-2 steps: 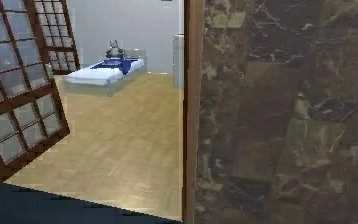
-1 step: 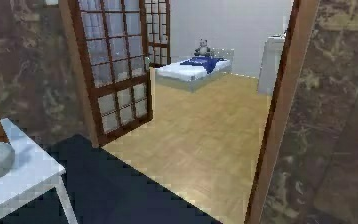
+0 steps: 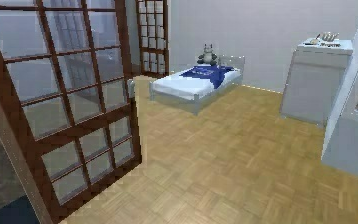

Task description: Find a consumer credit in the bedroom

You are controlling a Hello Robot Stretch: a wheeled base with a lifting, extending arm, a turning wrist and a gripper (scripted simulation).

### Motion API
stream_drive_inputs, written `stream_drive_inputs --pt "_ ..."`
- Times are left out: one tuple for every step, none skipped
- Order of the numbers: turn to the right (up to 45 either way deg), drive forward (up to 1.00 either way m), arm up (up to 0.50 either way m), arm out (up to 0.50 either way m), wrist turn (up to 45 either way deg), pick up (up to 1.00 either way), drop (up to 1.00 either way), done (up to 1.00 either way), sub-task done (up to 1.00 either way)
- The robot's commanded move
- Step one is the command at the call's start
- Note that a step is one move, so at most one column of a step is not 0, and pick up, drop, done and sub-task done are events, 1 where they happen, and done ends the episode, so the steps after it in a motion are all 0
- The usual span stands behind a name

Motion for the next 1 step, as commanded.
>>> stream_drive_inputs --pt "3.0 0.0 0.0 0.0 0.0 0.0 0.0 0.0 0.0"
